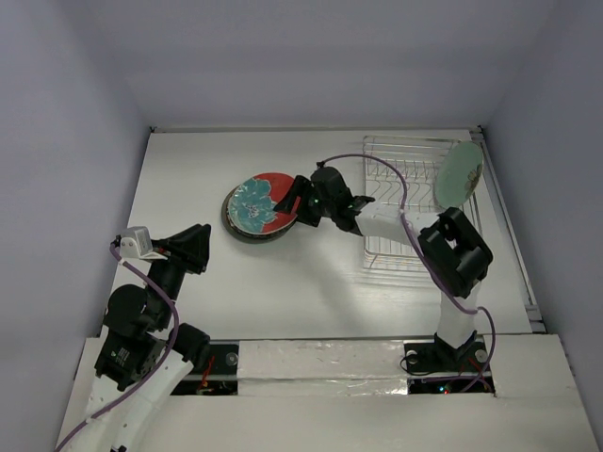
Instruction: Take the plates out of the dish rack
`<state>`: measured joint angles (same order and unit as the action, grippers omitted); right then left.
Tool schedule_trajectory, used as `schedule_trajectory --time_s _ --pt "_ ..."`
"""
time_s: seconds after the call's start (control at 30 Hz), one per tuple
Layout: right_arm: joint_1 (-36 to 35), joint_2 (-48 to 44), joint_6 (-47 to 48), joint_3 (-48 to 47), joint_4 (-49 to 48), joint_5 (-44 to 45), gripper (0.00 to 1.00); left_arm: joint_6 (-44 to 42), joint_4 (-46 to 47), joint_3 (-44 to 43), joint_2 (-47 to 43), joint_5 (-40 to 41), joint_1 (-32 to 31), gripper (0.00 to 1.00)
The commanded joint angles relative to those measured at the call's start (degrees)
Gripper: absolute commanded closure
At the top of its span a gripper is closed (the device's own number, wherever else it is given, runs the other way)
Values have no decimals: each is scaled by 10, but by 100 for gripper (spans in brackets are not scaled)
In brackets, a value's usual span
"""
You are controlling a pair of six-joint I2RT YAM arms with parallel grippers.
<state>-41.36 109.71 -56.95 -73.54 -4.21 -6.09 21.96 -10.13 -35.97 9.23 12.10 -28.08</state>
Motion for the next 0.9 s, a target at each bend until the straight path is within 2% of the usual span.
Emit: schedule_trajectory --time_s 0.0,0.07,0.2,0.3,0.33,0.37,0.4,0.43,0.47,0.5,0.63,0.67,0.73,0.77,0.8,0.87 --pt "-6 -64 68 -22 52 -9 24 0 22 4 3 -2 -3 76" --pt "-6 -80 104 -18 95 -6 19 0 21 3 0 -2 -3 76" --pt "-6 -137 145 28 119 15 15 0 21 3 -4 -2 -3 76" --pt "-6 -198 164 73 133 42 17 0 21 3 -8 -2 -3 76" --pt "-6 -228 173 84 144 89 21 0 21 4 -9 -2 -3 76" --pt "-6 -247 177 88 166 119 43 0 21 4 -12 -2 -3 76" --pt "-6 -265 181 89 180 155 60 1 22 3 -12 -2 -3 76" --pt "-6 -286 184 89 195 245 78 0 21 3 -16 -2 -3 76" --pt "6 -324 184 90 223 285 95 0 22 3 -18 -2 -3 76" --pt "21 -342 185 91 234 314 100 0 22 3 -19 -2 -3 76" --pt "125 -400 204 100 266 450 100 -1 21 2 -26 -2 -3 76" --pt "177 -404 207 102 274 461 100 0 20 2 -31 -2 -3 75" --pt "220 -412 220 102 279 501 100 -1 20 3 -36 -2 -3 75" --pt "235 -413 226 101 279 524 95 -2 20 3 -37 -2 -3 75" --pt "265 -413 235 102 274 545 72 -2 20 2 -38 -2 -3 75" --pt "302 -408 271 103 254 563 43 -2 22 2 -39 -2 -3 75"
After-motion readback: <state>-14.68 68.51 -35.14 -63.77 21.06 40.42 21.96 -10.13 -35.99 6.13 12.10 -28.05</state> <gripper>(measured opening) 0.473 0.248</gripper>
